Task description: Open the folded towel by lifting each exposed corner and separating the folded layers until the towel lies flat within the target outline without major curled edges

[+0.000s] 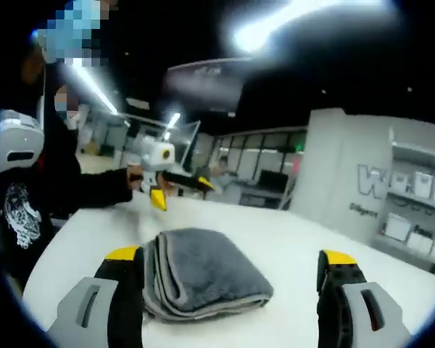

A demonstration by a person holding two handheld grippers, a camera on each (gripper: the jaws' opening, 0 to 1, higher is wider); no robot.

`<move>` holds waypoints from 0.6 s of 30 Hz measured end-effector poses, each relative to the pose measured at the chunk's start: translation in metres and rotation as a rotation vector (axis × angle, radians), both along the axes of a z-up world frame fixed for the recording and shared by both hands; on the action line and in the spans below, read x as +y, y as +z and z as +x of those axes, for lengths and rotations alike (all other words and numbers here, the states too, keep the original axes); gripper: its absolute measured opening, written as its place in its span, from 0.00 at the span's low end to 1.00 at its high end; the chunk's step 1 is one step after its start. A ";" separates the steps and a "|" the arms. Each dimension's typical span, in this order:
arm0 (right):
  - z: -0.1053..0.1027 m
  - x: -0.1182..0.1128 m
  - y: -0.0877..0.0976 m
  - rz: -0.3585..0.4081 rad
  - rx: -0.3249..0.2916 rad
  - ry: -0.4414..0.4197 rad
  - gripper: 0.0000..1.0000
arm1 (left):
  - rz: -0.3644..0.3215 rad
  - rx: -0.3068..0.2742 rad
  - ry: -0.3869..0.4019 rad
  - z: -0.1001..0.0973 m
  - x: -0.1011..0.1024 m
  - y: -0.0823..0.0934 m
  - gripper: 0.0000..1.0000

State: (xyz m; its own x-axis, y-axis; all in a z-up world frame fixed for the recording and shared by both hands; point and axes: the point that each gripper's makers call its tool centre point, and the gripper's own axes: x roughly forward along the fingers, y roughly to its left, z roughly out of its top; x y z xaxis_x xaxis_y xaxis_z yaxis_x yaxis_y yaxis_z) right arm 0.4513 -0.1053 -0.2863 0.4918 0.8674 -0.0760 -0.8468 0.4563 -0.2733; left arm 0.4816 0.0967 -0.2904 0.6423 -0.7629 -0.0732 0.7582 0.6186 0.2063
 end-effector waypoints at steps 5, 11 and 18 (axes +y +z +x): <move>0.009 0.000 0.013 0.002 -0.040 0.012 1.00 | 0.005 -0.030 -0.005 0.007 0.009 -0.002 1.00; 0.014 -0.004 -0.010 -0.040 -0.043 -0.008 1.00 | 0.034 -0.026 0.011 0.011 0.016 -0.005 1.00; 0.018 -0.013 -0.018 -0.058 -0.038 -0.048 1.00 | 0.110 -0.066 0.068 0.021 0.024 -0.014 0.99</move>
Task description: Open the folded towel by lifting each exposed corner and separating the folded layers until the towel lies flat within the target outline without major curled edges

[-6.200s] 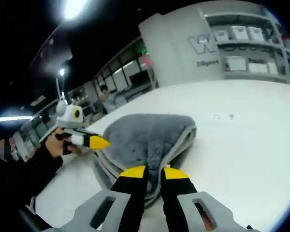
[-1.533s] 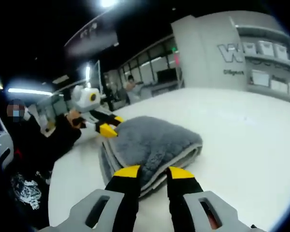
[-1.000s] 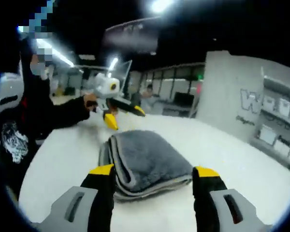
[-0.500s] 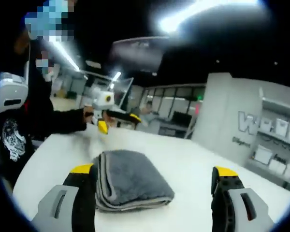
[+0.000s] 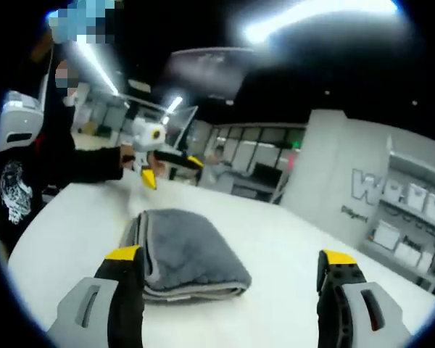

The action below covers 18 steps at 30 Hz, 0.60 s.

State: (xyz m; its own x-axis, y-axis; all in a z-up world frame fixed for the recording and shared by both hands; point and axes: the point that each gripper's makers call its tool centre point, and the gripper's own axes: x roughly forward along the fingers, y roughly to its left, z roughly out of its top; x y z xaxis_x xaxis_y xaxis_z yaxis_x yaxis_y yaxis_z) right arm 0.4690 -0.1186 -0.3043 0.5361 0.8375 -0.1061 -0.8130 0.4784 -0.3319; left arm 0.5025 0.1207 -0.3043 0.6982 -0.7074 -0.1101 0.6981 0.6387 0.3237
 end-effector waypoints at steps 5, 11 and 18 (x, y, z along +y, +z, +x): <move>0.003 -0.004 0.000 0.000 -0.010 -0.016 1.00 | 0.023 0.004 0.003 0.001 0.002 -0.005 0.99; 0.007 -0.008 -0.003 -0.042 -0.040 -0.043 0.99 | 0.056 -0.153 0.018 0.002 0.006 0.011 1.00; 0.008 -0.006 -0.005 -0.093 -0.107 -0.058 0.99 | 0.124 -0.238 0.037 0.001 0.009 0.014 1.00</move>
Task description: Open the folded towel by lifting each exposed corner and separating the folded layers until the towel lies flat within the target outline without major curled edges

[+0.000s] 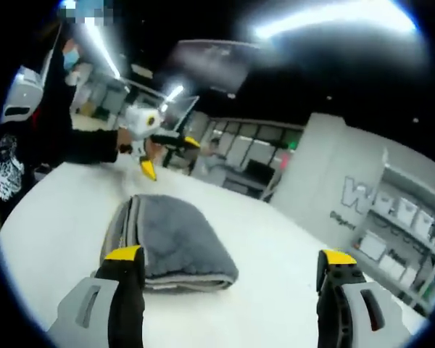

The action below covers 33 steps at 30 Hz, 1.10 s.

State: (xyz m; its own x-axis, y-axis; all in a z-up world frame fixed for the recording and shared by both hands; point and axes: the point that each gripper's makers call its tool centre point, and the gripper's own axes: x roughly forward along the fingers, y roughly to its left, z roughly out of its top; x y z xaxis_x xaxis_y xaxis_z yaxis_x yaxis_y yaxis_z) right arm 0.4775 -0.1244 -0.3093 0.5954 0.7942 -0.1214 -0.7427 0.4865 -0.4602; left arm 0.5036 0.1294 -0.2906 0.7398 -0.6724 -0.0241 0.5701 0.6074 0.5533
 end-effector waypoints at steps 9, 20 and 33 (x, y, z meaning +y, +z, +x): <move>0.000 -0.003 0.012 -0.047 -0.161 -0.029 0.99 | 0.184 -0.162 -0.032 -0.008 -0.005 -0.006 1.00; 0.003 -0.004 -0.002 -0.150 -0.212 -0.036 0.99 | 0.232 -0.190 -0.115 -0.019 -0.018 -0.014 0.99; 0.005 0.001 -0.029 -0.255 -0.203 -0.018 0.95 | 0.290 -0.183 -0.153 -0.022 -0.028 -0.030 0.95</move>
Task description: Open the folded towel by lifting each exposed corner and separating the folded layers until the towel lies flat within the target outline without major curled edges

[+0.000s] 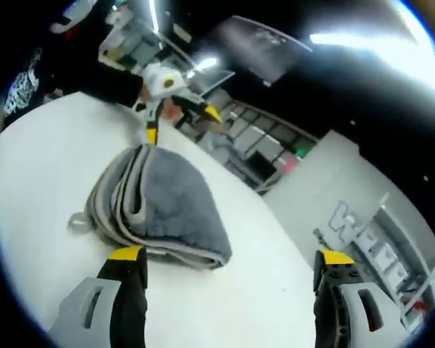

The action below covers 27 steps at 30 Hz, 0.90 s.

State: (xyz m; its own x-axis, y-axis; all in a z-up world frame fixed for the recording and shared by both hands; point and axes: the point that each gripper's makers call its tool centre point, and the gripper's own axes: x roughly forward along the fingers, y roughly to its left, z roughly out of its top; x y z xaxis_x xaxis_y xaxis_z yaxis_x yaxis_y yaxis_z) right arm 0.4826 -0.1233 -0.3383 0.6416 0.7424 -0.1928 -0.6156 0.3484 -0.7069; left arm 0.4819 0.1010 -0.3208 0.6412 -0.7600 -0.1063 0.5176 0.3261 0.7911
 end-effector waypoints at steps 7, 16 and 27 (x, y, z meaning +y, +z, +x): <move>-0.003 0.005 -0.003 -0.013 -0.002 0.007 0.93 | -0.016 0.014 -0.020 -0.003 -0.005 0.000 0.95; -0.007 0.010 -0.006 -0.022 -0.001 0.015 0.88 | -0.039 0.031 -0.035 -0.008 -0.012 0.001 0.92; -0.019 0.018 -0.004 -0.010 0.017 0.054 0.89 | -0.042 0.052 -0.061 -0.013 -0.021 -0.002 0.81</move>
State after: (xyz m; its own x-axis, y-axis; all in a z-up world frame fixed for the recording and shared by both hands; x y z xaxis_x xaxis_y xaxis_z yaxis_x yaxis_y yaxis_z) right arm 0.4638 -0.1050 -0.3421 0.5973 0.7739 -0.2107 -0.6450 0.3073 -0.6996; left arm 0.4686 0.0802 -0.3230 0.5882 -0.8018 -0.1056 0.5777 0.3253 0.7486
